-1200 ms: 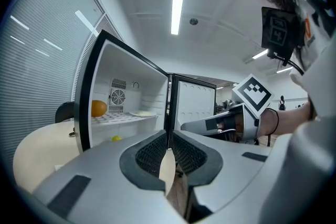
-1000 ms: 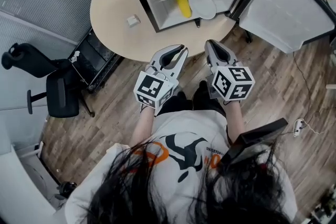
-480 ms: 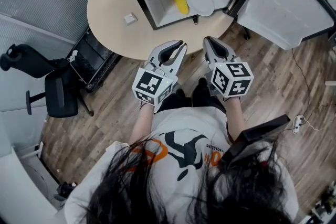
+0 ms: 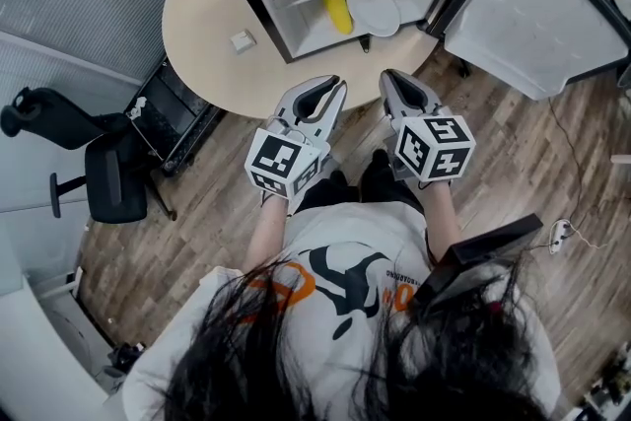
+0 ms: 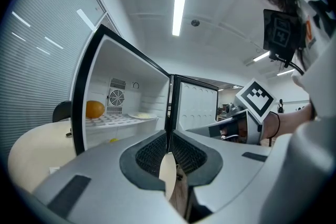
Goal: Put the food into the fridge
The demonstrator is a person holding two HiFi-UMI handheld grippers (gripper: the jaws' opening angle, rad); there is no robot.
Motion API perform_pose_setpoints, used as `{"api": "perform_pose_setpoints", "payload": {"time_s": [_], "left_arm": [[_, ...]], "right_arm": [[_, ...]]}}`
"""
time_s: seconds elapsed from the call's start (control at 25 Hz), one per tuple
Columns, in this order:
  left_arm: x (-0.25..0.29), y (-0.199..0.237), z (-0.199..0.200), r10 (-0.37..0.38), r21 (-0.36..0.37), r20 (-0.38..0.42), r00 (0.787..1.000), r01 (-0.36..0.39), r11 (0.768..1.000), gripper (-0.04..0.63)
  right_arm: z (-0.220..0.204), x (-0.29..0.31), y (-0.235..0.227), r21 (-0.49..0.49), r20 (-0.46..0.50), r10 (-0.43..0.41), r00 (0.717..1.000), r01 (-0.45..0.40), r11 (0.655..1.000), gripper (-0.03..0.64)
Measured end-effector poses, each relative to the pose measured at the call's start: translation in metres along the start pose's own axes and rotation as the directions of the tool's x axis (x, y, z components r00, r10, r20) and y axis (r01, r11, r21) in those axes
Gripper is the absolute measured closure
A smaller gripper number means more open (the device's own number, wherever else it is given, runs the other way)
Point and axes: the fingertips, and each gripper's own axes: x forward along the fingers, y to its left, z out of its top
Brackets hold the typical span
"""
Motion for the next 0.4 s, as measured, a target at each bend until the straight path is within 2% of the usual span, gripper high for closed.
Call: {"api": "perform_pose_setpoints", "payload": {"time_s": [0.4], "left_arm": [[0.015, 0.007, 0.007, 0.022, -0.001, 0.0, 1.0, -0.022, 1.0, 0.561]], "right_arm": [[0.008, 0.012, -0.013, -0.005, -0.016, 0.017, 1.0, -0.017, 1.0, 0.584]]}}
